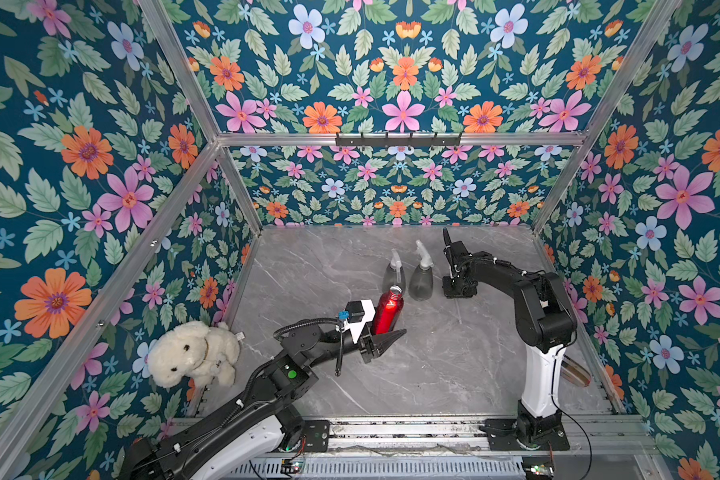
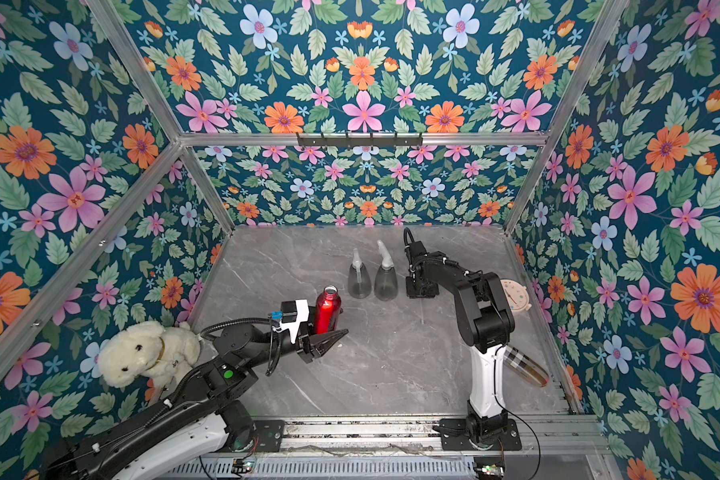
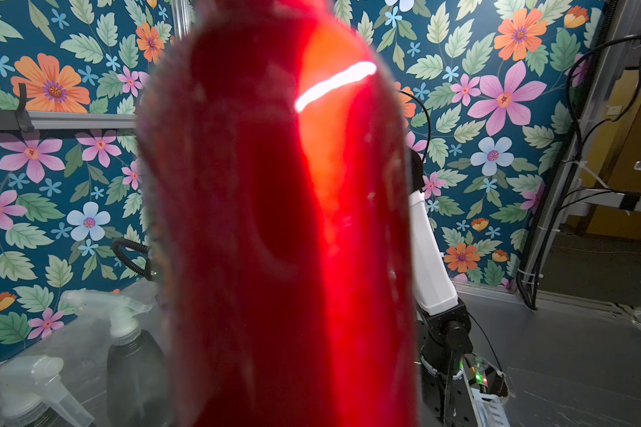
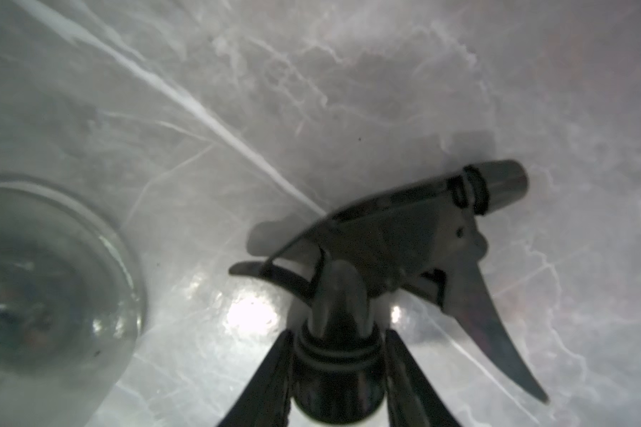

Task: Attach spray nozzles to spray bottles
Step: Pick up the spray nozzle from the center of the board.

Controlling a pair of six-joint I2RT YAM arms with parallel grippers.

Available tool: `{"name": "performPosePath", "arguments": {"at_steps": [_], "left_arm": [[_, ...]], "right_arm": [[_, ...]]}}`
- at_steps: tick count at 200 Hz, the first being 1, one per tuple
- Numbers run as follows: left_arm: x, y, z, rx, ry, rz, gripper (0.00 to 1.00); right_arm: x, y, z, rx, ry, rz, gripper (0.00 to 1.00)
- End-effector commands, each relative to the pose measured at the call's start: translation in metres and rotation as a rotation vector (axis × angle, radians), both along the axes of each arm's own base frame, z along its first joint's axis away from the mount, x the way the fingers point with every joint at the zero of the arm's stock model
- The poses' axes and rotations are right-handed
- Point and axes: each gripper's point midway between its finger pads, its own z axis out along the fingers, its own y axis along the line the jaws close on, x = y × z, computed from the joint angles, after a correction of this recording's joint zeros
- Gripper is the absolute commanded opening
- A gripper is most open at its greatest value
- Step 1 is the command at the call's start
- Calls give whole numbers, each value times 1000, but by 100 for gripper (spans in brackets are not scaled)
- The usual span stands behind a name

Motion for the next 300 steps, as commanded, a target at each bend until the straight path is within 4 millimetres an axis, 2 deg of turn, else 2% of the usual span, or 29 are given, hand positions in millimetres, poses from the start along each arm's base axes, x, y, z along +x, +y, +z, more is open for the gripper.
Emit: {"name": "performPosePath", "arguments": {"at_steps": [1,40,66,94,111,129,147,161,179,194,203,207,223,247,275,288,300], "left_arm": [[-2,1,10,-31,-28,-5,0],[-2,1,10,-32,-26,-8,0],[-2,1,11,-32,-28,-8,0],[-2,2,11,-35,-30,-5,0],[-2,2,12,-36,-29,-3,0],[-3,2,12,-37,-29,-4,0],[-1,2,12,-36,-24,0,0],[-2,2,13,-37,-23,-3,0],[-1,1,12,-32,-18,-4,0],[-1,1,12,-31,-17,-4,0],[-2,1,12,-30,-19,-6,0],[-2,1,12,-31,-19,-8,0],[-1,-2,10,-29,-18,-15,0],[1,-7,7,-30,-9,-29,0],[0,-17,1,-22,-1,-76,0],[-1,-20,0,-22,3,-97,0],[-2,-21,0,-22,8,-110,0]], "right_arm": [[-2,-4,1,-24,13,-8,41],[14,1,9,-6,-31,-31,46],[17,-1,1,-25,2,-40,45],[13,-4,-13,-39,38,-48,42],[15,-5,-15,-33,32,-63,40],[18,-4,-14,-26,19,-66,35],[22,-5,-8,-22,-26,-71,27],[24,-7,8,-9,-92,-76,26],[22,-11,43,3,-198,-80,24],[13,-16,84,30,-313,-88,24],[8,-17,114,63,-401,-91,24],[4,-17,135,83,-455,-90,24],[-16,-12,190,155,-608,-60,23],[-50,23,284,283,-874,77,23],[-105,81,395,475,-1178,313,23],[-135,106,437,550,-1295,427,23],[-159,122,467,621,-1387,511,23]]}}
